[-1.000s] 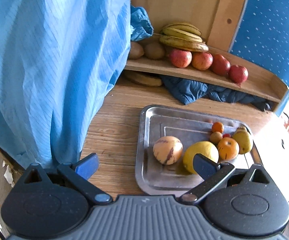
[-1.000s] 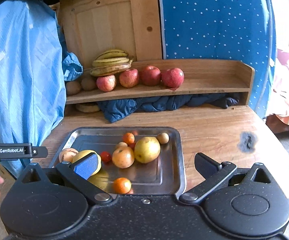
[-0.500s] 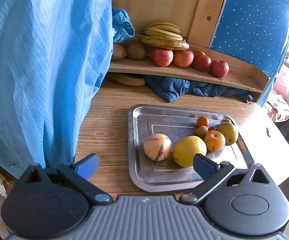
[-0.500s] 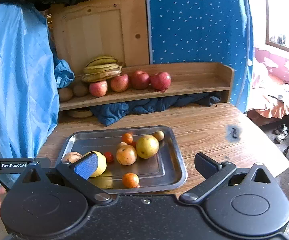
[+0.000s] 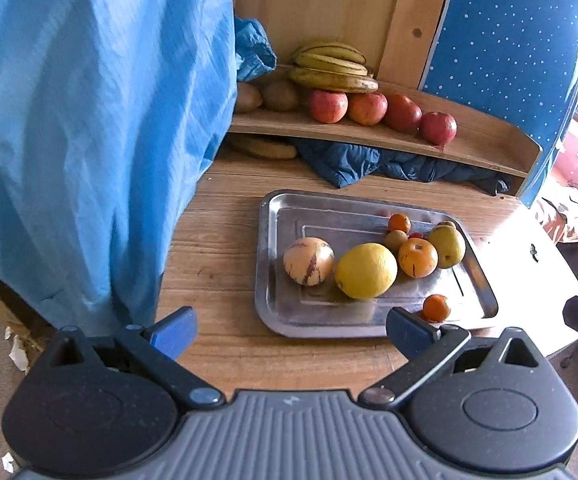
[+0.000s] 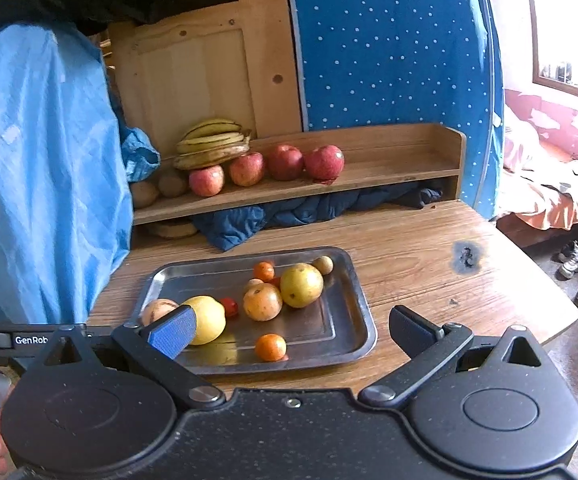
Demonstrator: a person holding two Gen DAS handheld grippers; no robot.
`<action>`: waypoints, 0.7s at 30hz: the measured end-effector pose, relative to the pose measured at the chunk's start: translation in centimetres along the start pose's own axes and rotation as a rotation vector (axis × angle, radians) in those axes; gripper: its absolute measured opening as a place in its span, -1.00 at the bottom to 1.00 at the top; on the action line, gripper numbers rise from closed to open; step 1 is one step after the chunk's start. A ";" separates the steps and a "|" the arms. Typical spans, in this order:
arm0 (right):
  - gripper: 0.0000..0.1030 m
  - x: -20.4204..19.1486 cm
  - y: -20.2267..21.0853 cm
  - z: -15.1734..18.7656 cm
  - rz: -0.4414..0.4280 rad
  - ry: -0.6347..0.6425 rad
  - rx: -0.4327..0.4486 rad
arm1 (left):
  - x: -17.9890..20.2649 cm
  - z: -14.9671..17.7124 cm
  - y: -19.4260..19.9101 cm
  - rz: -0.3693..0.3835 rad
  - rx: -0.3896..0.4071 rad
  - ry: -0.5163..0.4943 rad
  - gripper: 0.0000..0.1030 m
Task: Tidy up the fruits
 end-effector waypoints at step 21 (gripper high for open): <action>0.99 3.0 2.9 1.5 -0.144 0.032 -0.054 | 2.5 3.4 6.6 -0.119 0.054 0.074 0.99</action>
Point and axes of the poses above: each gripper's, at about its wrist camera, not at the fingertips, and y roughly against the way its jaws point, x to its right, z to its underside, the point moved 4 cm from there along -y, roughly the way its jaws point, and after that the axes turned 8 degrees about x, right-handed, at the moved point
